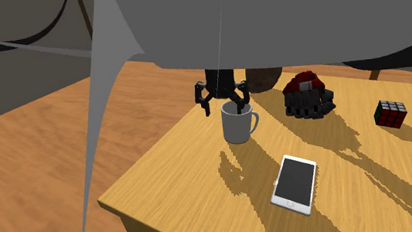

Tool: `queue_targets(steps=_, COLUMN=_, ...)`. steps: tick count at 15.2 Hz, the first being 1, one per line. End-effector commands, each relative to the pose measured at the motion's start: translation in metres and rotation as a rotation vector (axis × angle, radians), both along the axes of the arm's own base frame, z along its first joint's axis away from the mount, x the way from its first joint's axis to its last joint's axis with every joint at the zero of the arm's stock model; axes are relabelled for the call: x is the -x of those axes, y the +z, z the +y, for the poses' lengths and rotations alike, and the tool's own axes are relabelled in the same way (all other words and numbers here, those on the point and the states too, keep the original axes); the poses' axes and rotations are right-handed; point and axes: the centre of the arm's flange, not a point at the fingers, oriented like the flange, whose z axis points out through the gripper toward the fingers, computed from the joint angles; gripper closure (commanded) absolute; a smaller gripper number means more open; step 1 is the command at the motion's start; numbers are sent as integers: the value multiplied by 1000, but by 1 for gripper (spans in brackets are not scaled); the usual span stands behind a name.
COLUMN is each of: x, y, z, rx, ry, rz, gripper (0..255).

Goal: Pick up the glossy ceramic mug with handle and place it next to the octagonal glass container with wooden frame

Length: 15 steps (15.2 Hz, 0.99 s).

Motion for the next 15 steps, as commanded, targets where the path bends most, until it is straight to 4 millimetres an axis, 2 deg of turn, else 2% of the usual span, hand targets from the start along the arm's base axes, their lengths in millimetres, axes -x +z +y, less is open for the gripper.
queue_targets(steps=1, x=0, y=0, z=0, rx=0, ry=0, rz=0, gripper=255)
queue_targets(steps=10, x=0, y=0, z=0, rx=0, ry=0, rz=0, gripper=255)
queue_targets(steps=15, x=0, y=26, z=0, rx=0, ry=0, rz=0, gripper=255)
